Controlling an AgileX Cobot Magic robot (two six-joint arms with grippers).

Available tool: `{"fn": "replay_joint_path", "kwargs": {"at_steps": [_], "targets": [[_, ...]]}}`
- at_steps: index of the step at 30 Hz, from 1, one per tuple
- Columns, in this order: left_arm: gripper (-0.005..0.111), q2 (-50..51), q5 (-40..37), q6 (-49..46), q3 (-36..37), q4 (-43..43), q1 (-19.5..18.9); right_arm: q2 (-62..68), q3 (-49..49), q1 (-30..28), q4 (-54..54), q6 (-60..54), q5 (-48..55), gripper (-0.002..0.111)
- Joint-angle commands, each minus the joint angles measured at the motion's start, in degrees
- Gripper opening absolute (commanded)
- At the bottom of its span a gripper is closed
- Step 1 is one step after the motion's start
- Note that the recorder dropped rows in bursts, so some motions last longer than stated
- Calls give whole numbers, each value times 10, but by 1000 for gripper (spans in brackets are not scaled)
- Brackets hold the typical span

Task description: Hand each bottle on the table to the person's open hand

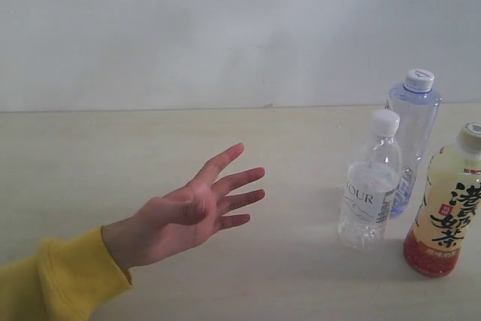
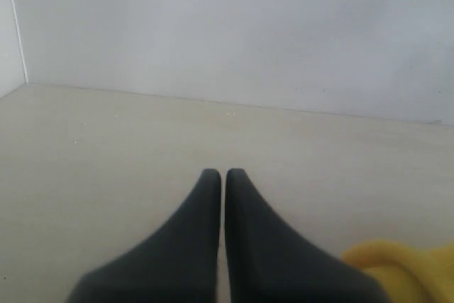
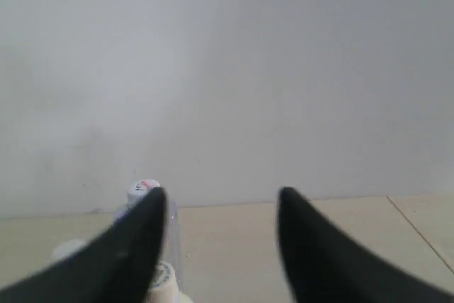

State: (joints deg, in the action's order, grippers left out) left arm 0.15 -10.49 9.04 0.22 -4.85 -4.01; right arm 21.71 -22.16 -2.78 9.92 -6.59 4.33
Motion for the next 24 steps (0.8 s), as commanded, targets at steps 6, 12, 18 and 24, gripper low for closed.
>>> {"fn": "replay_joint_path", "kwargs": {"at_steps": [6, 12, 18, 24], "targets": [[4, -2, 2, 2, -2, -1, -2, 197, -47, 1, -1, 25, -121, 98], [4, -2, 2, 2, -2, -1, -2, 274, -48, 34, -58, 30, -163, 98], [4, -2, 2, 2, -2, -1, -2, 333, -48, 125, -131, 30, -202, 98], [4, -2, 2, 2, -2, -1, -2, 393, -45, 131, -120, 29, -228, 98]]}}
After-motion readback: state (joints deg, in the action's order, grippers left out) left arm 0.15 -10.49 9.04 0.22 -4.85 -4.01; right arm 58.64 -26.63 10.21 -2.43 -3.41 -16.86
